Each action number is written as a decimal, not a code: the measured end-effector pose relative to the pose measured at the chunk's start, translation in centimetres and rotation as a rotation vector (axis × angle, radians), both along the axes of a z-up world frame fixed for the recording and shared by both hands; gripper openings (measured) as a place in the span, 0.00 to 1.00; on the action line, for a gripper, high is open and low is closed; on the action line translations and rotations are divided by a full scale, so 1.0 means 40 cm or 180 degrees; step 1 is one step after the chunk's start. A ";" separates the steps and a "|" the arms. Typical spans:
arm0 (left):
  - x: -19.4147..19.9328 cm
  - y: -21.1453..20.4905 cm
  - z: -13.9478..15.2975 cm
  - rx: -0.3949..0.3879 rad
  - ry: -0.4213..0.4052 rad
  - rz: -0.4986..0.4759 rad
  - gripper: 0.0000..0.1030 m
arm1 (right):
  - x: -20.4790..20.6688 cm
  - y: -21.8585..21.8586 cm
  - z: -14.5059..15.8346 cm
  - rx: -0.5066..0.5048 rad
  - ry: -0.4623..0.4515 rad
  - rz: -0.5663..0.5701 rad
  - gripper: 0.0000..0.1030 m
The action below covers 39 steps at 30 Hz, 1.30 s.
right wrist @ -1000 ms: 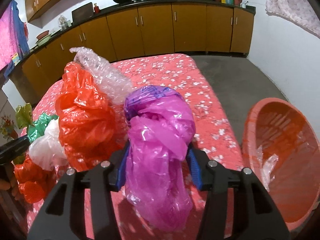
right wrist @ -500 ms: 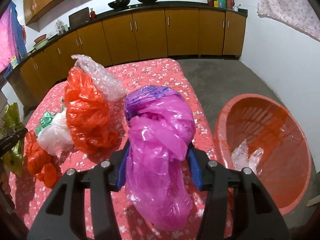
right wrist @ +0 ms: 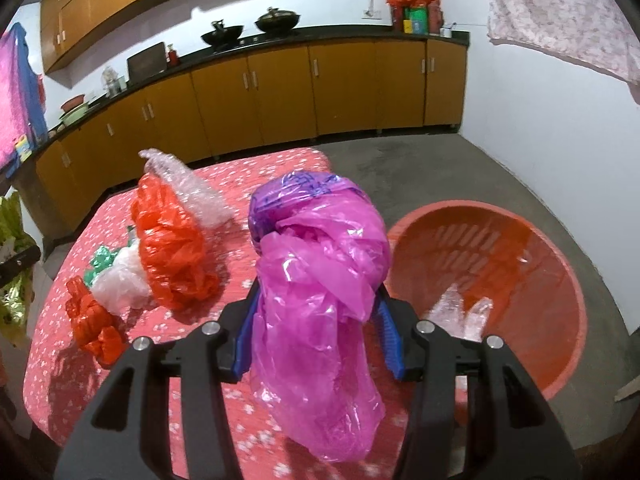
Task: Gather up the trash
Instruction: 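Carry the olive and pink bags over the orange basket with both tools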
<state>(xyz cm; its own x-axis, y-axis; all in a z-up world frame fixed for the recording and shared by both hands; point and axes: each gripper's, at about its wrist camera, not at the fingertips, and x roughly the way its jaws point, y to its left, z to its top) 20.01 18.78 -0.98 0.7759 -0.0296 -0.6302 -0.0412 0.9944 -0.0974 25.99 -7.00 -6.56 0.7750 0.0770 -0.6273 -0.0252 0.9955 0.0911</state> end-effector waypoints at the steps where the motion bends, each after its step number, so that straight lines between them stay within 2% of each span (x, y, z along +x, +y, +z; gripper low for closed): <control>1: 0.000 -0.016 0.002 -0.0013 -0.0015 -0.0043 0.29 | -0.006 -0.016 0.003 0.0005 -0.0010 -0.0043 0.49; 8: 0.006 -0.152 0.013 -0.0074 -0.0059 -0.0401 0.29 | -0.039 -0.118 0.022 0.0088 -0.0050 -0.0352 0.49; 20: 0.042 -0.413 -0.005 -0.0174 -0.0016 -0.1062 0.29 | -0.108 -0.229 0.037 -0.0022 -0.0197 -0.0677 0.49; 28: 0.083 -0.560 -0.018 -0.0277 0.0039 -0.1400 0.29 | -0.097 -0.312 0.006 0.0040 -0.0131 -0.0870 0.49; 39: 0.145 -0.703 -0.051 -0.0343 0.0146 -0.1685 0.29 | -0.053 -0.371 -0.020 0.0079 -0.0128 -0.1029 0.49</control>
<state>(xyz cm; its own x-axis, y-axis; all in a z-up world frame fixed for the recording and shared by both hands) 25.82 -9.32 -3.01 0.6092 -0.4753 -0.6348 0.4563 0.8648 -0.2097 23.87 -21.84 -7.38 0.7858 -0.1622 -0.5968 0.2878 0.9500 0.1208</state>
